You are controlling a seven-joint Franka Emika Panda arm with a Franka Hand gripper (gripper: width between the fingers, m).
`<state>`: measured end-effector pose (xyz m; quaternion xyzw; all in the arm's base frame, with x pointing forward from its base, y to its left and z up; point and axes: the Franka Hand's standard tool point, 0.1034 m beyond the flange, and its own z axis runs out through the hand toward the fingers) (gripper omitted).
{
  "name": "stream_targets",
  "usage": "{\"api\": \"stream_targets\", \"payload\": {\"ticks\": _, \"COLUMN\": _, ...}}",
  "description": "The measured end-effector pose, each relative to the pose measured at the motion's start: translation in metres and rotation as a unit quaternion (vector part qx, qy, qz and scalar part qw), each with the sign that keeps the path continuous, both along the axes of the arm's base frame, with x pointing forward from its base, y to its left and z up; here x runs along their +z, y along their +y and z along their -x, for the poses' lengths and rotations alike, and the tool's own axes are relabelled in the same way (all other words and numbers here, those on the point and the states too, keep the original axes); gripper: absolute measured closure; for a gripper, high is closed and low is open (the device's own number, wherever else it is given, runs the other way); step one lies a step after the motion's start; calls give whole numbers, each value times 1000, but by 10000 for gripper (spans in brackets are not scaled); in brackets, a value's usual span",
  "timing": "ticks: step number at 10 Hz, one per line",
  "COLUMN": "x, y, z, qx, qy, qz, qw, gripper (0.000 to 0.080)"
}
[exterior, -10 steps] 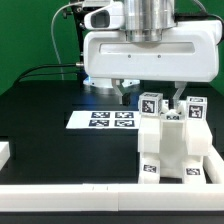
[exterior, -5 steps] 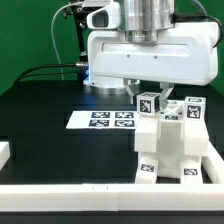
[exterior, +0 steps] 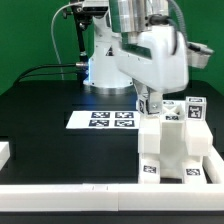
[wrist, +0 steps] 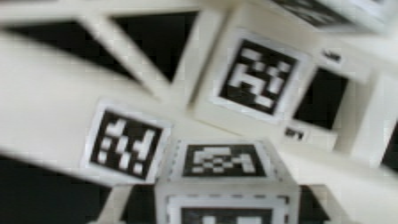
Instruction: Assemble chair
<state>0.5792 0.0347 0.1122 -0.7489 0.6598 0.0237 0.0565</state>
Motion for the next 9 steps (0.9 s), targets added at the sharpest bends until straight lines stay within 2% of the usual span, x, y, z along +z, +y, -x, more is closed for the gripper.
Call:
{"api": "stream_targets", "payload": {"ticks": 1, "x": 0, "y": 4, "z": -3, "qx": -90, "qy": -8, "qz": -6, "qw": 996, "gripper": 520}}
{"api": "stream_targets", "payload": {"ticks": 4, "x": 0, "y": 5, "z": -4, "qx": -92, "qy": -13, "qz": -8, "qw": 996, "gripper": 518}}
{"api": "stream_targets", "payload": {"ticks": 5, "x": 0, "y": 5, "z": -4, "qx": -75, "qy": -15, "qz": -7, "qw": 997, "gripper": 315}}
{"api": "stream_targets", "payload": {"ticks": 6, "x": 2, "y": 8, "z": -6, "qx": -6, "qy": -20, "qz": -4, "qw": 1000, "gripper": 199}}
{"api": "stream_targets", "payload": {"ticks": 7, "x": 5, "y": 9, "z": -10, "qx": 84, "qy": -35, "qz": 1, "qw": 996, "gripper": 199}}
{"api": "stream_targets", "payload": {"ticks": 9, "x": 5, "y": 13, "z": -9, "qx": 264, "qy": -56, "qz": 11, "qw": 963, "gripper": 153}}
